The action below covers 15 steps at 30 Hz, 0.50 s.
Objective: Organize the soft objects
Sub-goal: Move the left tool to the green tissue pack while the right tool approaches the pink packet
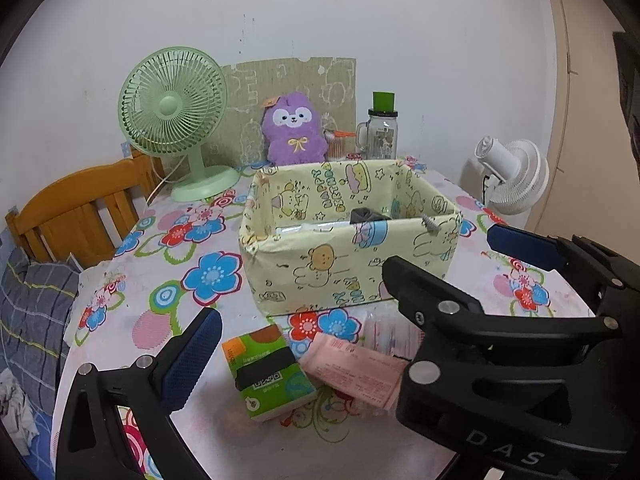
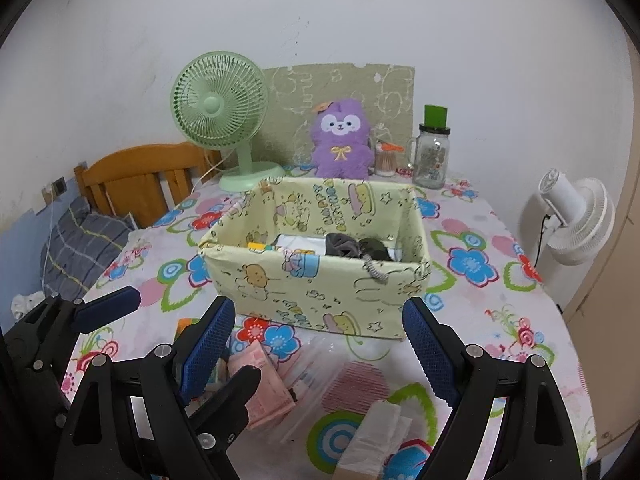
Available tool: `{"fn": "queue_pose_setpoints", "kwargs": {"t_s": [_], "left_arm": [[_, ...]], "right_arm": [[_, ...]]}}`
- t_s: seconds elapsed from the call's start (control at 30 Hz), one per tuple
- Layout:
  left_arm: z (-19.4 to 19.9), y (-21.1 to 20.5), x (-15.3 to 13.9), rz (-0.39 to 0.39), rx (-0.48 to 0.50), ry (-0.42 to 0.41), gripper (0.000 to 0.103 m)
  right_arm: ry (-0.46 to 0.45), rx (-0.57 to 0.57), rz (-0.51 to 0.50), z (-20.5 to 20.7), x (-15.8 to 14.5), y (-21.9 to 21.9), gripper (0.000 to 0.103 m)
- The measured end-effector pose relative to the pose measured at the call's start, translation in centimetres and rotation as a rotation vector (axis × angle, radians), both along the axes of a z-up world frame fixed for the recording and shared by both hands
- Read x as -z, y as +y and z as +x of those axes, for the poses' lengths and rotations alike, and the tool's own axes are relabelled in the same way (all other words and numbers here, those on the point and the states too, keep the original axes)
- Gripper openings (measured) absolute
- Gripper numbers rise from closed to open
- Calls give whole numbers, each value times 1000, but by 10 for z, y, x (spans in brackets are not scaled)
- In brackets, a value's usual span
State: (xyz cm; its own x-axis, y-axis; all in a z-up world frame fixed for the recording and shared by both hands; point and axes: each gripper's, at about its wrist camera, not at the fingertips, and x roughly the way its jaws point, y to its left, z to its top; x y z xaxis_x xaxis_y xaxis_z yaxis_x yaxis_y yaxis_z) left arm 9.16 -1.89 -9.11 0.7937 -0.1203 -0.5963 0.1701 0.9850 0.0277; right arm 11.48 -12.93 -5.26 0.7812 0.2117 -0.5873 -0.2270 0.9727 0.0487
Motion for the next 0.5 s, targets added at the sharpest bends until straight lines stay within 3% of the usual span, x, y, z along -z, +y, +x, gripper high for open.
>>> {"fn": "queue_pose_setpoints", "kwargs": {"t_s": [0.5], "left_arm": [[12,19,32,6,-14,77,103]], "right_arm": [[74,-7,-12,12,35,13,88]]}}
